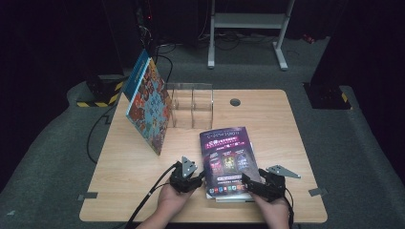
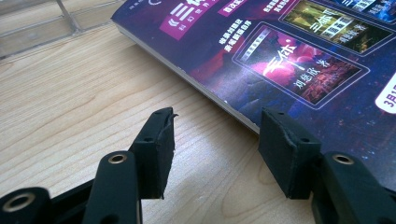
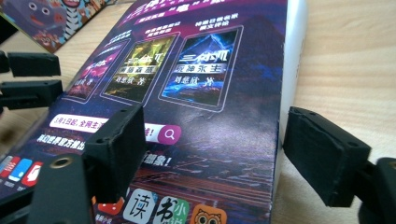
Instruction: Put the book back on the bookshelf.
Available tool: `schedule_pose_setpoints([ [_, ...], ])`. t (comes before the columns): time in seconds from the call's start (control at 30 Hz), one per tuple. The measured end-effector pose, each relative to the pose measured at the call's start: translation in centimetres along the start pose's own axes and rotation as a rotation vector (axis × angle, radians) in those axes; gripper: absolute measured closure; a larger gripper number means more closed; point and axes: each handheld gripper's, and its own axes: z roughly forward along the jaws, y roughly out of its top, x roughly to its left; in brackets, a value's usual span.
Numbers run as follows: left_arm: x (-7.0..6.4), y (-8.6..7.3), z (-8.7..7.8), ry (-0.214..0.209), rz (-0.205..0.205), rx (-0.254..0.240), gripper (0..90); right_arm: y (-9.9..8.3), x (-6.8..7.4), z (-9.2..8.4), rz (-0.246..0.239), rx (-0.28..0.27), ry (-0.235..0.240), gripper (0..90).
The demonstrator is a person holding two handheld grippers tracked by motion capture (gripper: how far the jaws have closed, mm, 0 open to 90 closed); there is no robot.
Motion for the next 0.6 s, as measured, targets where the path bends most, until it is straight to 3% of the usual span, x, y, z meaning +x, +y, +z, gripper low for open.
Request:
schedule_pose_setpoints([
  [0.07,0.0,0.0,0.0,-0.003,0.000,0.004,45.5,0.0,-0.4,0.1,0.035,0.009,0.027,18.7],
  [0.2,0.0,0.0,0.2,-0.007,0.000,0.012,46.0,0.1,-0.3,0.1,0.028,0.019,0.018,20.0],
  [0.33,0.0,0.0,0.3,-0.007,0.004,0.022,46.5,0.4,0.9,-0.5,-0.089,0.000,-0.059,30.2],
  [0.47,0.1,0.0,0.5,-0.014,0.002,0.029,47.5,0.4,1.0,-0.8,-0.095,-0.007,-0.073,39.7],
  [0.6,0.1,0.2,0.7,-0.011,0.020,0.041,48.3,0.4,1.2,-1.1,-0.125,-0.015,-0.085,43.4],
])
